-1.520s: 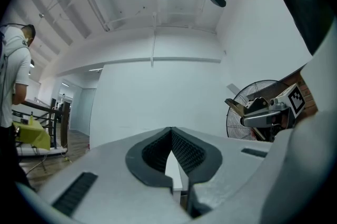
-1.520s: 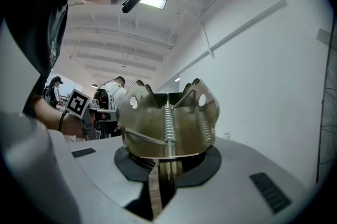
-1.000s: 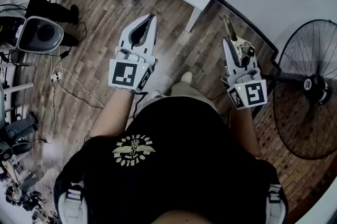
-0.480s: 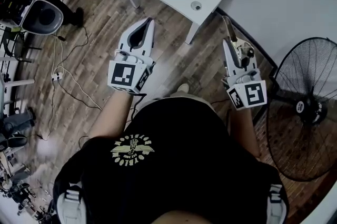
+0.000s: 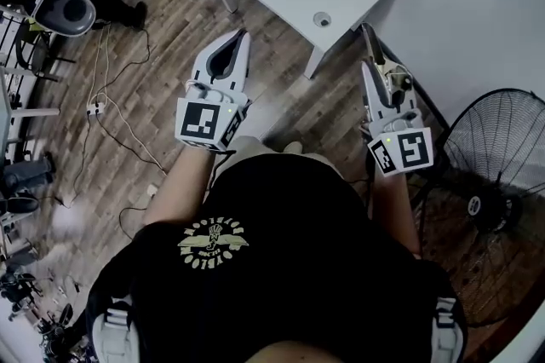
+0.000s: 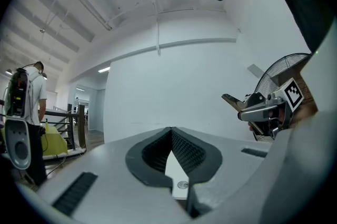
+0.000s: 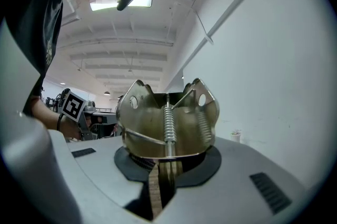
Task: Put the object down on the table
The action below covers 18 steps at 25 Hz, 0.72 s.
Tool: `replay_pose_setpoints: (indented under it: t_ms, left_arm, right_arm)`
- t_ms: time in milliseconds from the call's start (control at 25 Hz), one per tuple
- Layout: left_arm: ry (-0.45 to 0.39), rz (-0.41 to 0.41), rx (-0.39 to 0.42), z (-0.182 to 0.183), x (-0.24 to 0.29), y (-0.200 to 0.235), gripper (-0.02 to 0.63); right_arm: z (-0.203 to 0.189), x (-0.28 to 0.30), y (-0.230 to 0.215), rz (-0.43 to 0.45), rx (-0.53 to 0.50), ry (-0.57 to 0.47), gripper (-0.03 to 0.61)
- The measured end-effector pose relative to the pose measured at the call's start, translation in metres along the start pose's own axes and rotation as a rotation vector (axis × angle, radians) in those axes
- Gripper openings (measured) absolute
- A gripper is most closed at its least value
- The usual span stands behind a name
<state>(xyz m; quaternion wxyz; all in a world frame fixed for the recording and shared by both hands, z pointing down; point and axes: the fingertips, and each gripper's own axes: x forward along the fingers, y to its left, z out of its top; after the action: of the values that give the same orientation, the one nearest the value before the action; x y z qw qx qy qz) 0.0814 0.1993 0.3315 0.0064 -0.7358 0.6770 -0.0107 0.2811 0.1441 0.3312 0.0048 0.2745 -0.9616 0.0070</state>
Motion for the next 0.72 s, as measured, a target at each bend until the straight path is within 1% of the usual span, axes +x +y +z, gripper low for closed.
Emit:
replay_pose_setpoints:
  t_ms: [280,520,720]
  left_arm:
    - [0.007,0.030,-0.006,0.001,-0.005,0.013,0.006]
    - [0.005,0.009,0.004,-0.005,0.010,0.026,0.006]
    - [-0.003,-0.006,-0.004,-0.009,0.024,0.044,0.006]
  right_arm:
    - [-0.003,0.012,0.005,0.014,0.008,0.012,0.064]
    - [-0.011,0.032,0.000,-0.014,0.006,0.015,0.064]
    - [-0.014,0.049,0.000,-0.041,-0.006,0.024,0.064]
